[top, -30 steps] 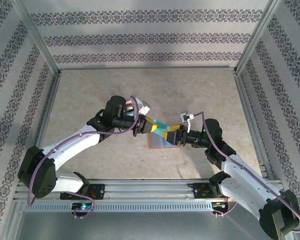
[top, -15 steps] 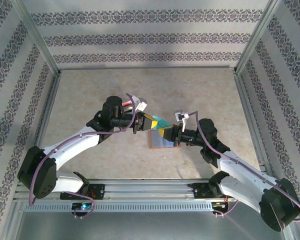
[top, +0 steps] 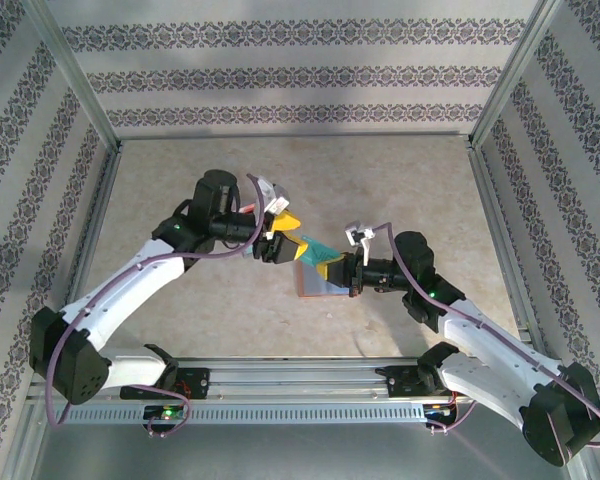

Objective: Take the credit cards out of the card holder

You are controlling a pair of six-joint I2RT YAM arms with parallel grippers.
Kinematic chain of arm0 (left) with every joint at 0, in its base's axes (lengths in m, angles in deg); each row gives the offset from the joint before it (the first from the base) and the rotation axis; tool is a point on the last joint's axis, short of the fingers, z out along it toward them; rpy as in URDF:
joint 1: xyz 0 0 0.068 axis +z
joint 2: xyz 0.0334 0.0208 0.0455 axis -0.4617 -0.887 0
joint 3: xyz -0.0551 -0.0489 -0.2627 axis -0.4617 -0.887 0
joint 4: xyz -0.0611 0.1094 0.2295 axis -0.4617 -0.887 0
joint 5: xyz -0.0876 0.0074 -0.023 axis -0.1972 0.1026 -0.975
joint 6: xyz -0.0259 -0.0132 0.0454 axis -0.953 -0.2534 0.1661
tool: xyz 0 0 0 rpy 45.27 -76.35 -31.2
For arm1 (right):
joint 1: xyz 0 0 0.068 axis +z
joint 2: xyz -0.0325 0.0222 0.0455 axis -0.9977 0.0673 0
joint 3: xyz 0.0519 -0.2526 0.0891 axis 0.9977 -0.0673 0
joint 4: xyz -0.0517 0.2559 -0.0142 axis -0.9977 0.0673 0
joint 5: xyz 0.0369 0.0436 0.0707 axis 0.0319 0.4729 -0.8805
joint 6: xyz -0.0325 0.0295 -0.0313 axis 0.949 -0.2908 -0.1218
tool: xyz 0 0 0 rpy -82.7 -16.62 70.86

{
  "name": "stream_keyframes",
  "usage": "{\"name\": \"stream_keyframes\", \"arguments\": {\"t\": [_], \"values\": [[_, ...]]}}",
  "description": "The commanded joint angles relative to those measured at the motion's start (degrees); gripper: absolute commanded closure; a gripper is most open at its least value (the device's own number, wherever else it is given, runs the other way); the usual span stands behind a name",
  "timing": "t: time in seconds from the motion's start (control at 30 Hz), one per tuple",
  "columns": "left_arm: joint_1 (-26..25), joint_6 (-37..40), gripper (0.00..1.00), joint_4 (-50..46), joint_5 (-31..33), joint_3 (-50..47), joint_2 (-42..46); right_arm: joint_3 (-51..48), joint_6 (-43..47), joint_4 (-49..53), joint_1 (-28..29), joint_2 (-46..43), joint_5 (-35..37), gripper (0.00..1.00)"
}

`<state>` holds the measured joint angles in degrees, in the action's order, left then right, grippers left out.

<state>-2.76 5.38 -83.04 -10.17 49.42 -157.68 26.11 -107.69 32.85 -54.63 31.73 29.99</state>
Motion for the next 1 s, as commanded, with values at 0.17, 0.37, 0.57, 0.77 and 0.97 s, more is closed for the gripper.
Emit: {"name": "stream_keyframes", "arguments": {"t": [0.17, 0.37, 0.57, 0.77, 0.97], "values": [[0.1, 26.0, 0.24, -33.7, 1.6, 14.1, -5.1, 6.4, 9.2, 11.7, 3.5, 2.2, -5.4, 0.99], [-0.9, 30.3, 0.24, -38.7, 1.0, 17.5, -8.2, 8.6, 11.7, 15.1, 5.5, 4.4, -5.4, 0.98], [-2.4, 33.3, 0.26, -42.8, 0.2, 19.6, -12.0, 10.7, 13.8, 17.6, 7.3, 6.7, -4.8, 0.98], [-2.7, 36.1, 0.3, -46.2, -1.4, 20.6, -15.4, 11.8, 14.6, 18.7, 7.8, 7.1, -4.6, 0.98], [-3.3, 37.5, 0.44, -47.7, -2.6, 21.1, -17.6, 11.8, 14.6, 18.9, 8.0, 7.2, -4.5, 0.98]]}}
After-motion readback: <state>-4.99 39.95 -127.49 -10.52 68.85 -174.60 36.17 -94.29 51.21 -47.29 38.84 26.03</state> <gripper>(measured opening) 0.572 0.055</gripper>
